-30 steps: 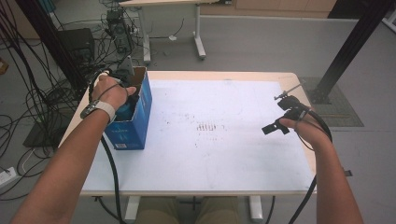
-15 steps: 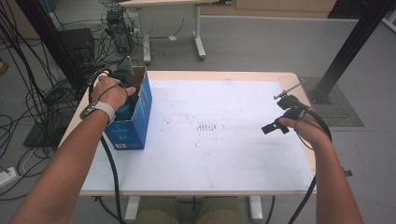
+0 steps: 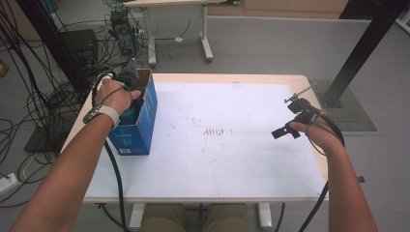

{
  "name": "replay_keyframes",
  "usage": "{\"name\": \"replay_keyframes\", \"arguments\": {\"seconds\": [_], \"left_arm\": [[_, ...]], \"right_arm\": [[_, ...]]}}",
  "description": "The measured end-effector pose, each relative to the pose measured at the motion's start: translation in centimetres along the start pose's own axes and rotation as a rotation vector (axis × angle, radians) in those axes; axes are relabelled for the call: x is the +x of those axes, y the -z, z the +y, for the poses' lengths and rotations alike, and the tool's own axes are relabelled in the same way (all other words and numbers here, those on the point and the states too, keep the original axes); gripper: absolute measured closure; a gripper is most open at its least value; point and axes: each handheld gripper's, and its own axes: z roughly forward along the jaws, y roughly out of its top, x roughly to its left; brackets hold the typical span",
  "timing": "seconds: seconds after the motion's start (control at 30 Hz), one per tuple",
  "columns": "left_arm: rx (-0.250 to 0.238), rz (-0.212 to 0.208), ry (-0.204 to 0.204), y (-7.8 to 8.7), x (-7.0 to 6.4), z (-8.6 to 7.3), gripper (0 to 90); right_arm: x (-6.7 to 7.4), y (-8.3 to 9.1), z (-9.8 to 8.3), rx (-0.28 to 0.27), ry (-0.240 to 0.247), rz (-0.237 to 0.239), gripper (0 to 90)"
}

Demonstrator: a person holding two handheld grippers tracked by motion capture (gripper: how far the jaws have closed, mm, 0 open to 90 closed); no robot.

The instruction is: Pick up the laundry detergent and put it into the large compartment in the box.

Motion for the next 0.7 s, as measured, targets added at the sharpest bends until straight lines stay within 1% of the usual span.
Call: {"name": "replay_keyframes", "arguments": {"seconds": [0.53, 0.7], "left_arm": [[-0.002, 0.000, -0.001, 0.00, 0.00, -0.11, 37.8], [0.001, 0.000, -0.002, 0.02, 0.00, -0.07, 37.8]], "right_arm": [[0.14, 0.07, 0.09, -0.003, 0.005, 0.000, 8.4], [0.12, 0.08, -0.06, -0.002, -0.002, -0.002, 8.4]]}}
